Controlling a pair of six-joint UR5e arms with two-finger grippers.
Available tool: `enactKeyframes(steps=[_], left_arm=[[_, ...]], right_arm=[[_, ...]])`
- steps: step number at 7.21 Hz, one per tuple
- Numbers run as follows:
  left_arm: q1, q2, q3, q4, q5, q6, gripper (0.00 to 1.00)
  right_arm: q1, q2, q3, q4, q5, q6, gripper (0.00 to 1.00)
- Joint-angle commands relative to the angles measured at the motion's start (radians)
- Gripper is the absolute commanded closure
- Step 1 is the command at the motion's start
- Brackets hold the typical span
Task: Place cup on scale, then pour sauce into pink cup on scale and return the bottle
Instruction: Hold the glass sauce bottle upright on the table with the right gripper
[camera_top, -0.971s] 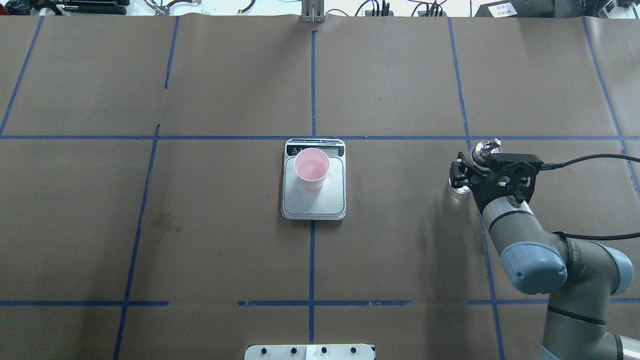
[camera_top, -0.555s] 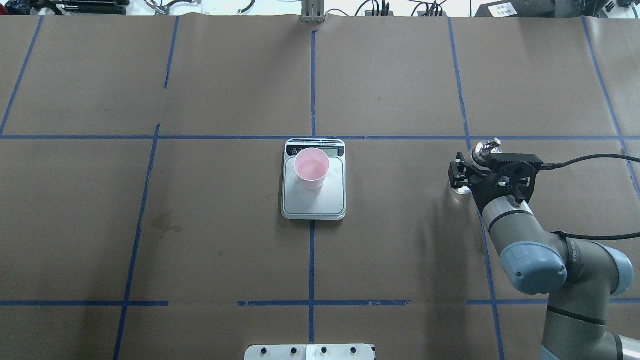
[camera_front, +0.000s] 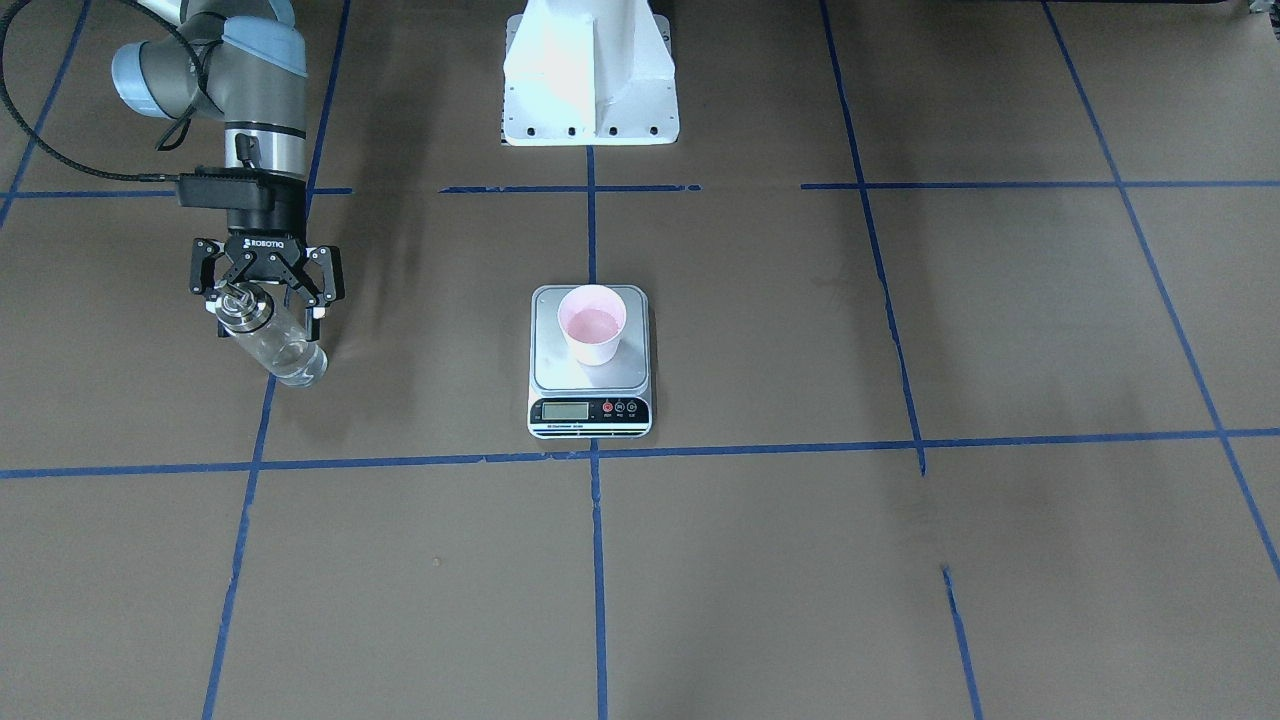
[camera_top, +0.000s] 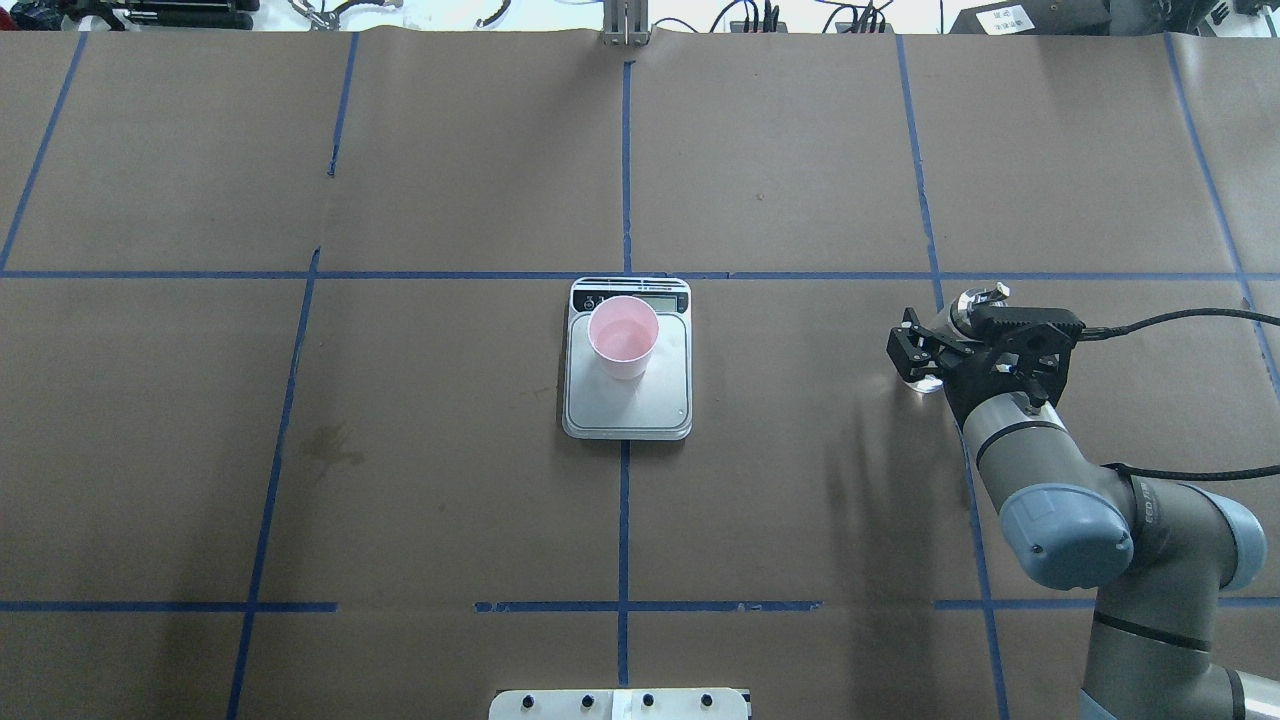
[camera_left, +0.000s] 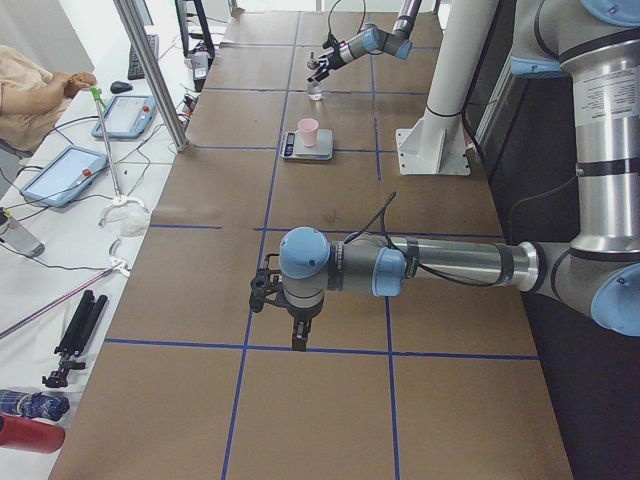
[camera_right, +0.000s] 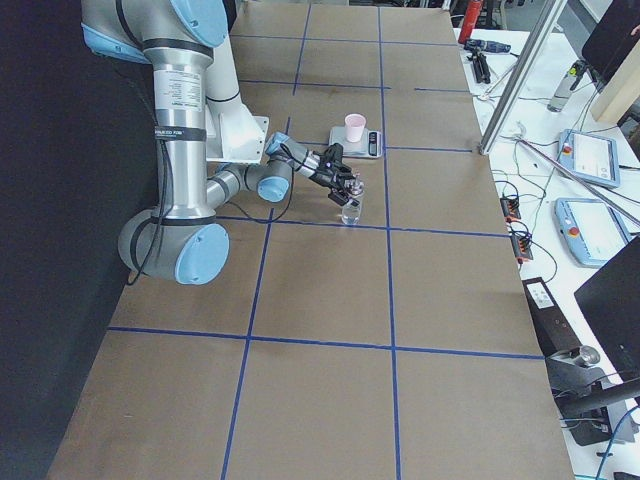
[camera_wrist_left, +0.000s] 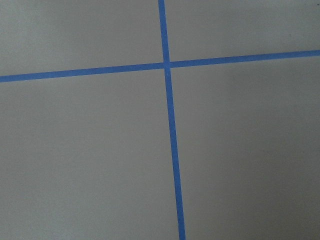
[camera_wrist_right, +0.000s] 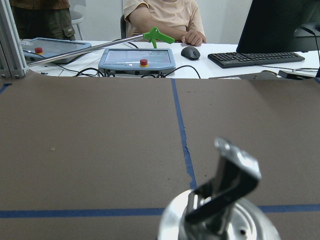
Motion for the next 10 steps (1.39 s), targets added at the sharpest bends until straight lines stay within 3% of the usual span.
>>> enactKeyframes(steps=[1, 3, 6, 8, 10], left_arm=[[0.000, -0.002, 0.000, 0.000, 0.000, -0.001, 0.00], [0.000, -0.002, 0.002, 0.000, 0.000, -0.001, 0.00], [0.000, -0.002, 0.000, 0.000, 0.000, 0.001, 0.00], [0.000, -0.004, 0.000, 0.000, 0.000, 0.001, 0.00], [0.000, -0.005, 0.000, 0.000, 0.000, -0.001, 0.00]], right_arm=[[-0.001, -0.001, -0.036, 0.005, 0.000, 0.002, 0.00], [-0.008, -0.001, -0.089, 0.018, 0.003, 0.002, 0.00], [-0.011, 0.005, -0.075, 0.028, 0.026, 0.003, 0.00], [-0.019, -0.002, -0.044, 0.028, 0.050, 0.006, 0.00], [-0.048, -0.085, 0.035, 0.029, 0.067, 0.006, 0.00]])
